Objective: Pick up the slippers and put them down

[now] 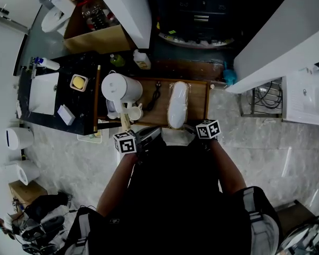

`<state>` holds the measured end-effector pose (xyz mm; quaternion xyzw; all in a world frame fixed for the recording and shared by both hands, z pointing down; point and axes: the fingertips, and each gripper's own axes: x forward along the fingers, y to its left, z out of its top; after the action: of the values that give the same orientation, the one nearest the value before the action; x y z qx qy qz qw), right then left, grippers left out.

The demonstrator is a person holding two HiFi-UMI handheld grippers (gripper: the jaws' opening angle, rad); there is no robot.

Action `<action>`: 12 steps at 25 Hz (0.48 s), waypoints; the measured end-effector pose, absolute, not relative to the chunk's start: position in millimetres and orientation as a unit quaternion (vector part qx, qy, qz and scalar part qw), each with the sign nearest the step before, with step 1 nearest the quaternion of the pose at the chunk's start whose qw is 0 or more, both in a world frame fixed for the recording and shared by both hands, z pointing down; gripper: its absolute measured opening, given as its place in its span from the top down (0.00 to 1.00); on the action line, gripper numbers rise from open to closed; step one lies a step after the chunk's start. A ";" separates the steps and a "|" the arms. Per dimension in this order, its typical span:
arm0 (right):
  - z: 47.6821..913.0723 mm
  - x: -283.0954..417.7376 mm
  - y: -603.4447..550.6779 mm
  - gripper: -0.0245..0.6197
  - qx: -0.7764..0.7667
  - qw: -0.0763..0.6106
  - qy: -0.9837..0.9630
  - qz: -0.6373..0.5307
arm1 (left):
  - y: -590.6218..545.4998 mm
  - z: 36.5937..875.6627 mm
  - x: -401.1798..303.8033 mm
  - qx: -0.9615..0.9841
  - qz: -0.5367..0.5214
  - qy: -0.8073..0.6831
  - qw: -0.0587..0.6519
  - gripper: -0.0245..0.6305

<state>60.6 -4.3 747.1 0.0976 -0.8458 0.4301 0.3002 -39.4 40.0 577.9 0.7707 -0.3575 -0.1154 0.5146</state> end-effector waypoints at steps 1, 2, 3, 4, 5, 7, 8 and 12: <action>751.0 61.2 -3.9 0.71 0.098 0.305 -0.843 0.432 | 40.1 577.9 -39.4 0.771 -0.114 -0.357 0.514 0.94; 755.8 62.2 -3.2 0.71 0.097 0.310 -0.840 0.435 | 40.2 578.3 -39.4 0.772 -0.113 -0.358 0.514 0.94; 760.7 63.2 -2.3 0.70 0.097 0.313 -0.836 0.440 | 40.7 578.7 -39.2 0.771 -0.112 -0.358 0.514 0.94; 765.0 64.2 -1.8 0.69 0.097 0.315 -0.833 0.444 | 41.7 579.2 -38.9 0.771 -0.111 -0.358 0.515 0.94; 768.0 65.1 -2.2 0.69 0.099 0.316 -0.831 0.447 | 42.7 579.7 -38.6 0.771 -0.110 -0.359 0.515 0.94; 769.9 65.6 -4.2 0.69 0.104 0.315 -0.828 0.451 | 44.6 580.5 -38.7 0.771 -0.108 -0.359 0.515 0.94; 770.2 65.2 -5.6 0.69 0.105 0.315 -0.828 0.452 | 45.3 580.7 -39.4 0.770 -0.108 -0.360 0.515 0.94; 773.6 62.9 -8.7 0.68 0.107 0.318 -0.829 0.447 | 46.6 582.5 -41.7 0.769 -0.105 -0.363 0.516 0.94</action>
<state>62.9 -8.7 773.6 0.1069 -0.8291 0.4470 0.3184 -41.7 46.6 582.5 0.7685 -0.3629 -0.1049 0.5164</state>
